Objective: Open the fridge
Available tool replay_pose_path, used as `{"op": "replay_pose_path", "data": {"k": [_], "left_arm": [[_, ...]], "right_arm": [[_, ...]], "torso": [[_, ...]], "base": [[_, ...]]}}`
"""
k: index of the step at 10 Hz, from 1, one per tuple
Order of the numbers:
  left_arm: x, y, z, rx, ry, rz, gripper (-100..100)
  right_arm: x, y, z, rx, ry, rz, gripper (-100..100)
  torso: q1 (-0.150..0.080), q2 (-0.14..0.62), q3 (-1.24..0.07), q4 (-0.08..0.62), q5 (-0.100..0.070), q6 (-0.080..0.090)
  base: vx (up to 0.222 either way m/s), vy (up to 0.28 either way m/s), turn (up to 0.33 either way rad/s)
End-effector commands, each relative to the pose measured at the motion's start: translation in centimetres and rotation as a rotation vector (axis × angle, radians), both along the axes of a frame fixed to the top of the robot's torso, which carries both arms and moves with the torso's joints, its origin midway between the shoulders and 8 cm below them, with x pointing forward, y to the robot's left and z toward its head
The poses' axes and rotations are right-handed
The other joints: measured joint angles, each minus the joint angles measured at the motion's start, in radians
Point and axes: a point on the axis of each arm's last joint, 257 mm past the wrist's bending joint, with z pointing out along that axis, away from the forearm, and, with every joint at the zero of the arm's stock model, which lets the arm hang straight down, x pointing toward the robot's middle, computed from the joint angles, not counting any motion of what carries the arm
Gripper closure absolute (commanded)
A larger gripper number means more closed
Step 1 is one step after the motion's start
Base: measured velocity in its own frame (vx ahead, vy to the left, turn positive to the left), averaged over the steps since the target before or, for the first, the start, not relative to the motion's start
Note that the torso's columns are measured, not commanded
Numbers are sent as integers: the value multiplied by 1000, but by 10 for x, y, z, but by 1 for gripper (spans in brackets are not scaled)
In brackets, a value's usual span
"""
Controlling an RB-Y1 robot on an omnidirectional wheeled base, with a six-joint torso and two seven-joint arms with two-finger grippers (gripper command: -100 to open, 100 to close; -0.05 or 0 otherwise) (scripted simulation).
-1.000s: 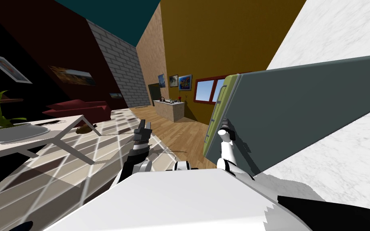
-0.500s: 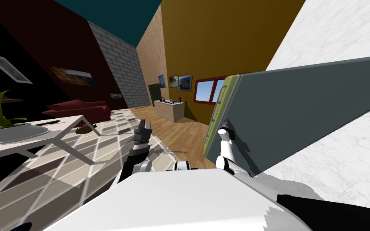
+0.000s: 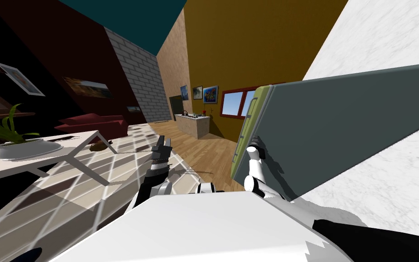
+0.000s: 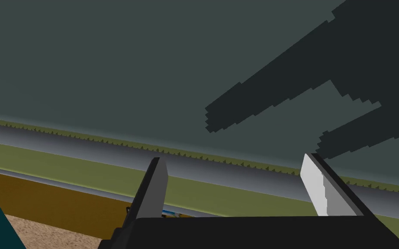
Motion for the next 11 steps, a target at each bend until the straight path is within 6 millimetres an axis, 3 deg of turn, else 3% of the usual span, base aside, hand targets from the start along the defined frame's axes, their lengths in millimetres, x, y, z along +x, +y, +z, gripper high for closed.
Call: {"op": "replay_pose_path", "data": {"k": [1, 6, 7, 8, 10, 11], "left_arm": [[0, 0, 0, 0, 0, 0, 0], [0, 0, 0, 0, 0, 0, 0], [0, 0, 0, 0, 0, 0, 0], [0, 0, 0, 0, 0, 0, 0], [0, 0, 0, 0, 0, 0, 0], [0, 0, 0, 0, 0, 0, 0]], "right_arm": [[15, 18, -12, 89, -14, 44, -100], [16, 17, -13, 116, -28, 45, -100], [7, 2, -7, 97, -38, 11, -100], [26, 14, -2, -19, 64, 81, -100], [39, 23, 14, -168, 143, 124, -100], [47, 37, 16, -234, 180, 147, -100]], "torso": [[2, 0, 0, 1, 1, -1], [0, 0, 0, 2, 2, -2], [-3, 1, 1, 3, 3, 6], [-9, 11, 6, 4, 3, 24], [-12, 26, 16, 10, 4, 34], [-13, 30, 18, 12, 5, 36]], "base": [[6, 21, -37], [1, 10, 27], [-26, 29, 45], [-28, 92, 30], [-2, 58, 18], [0, 0, 0]]}}
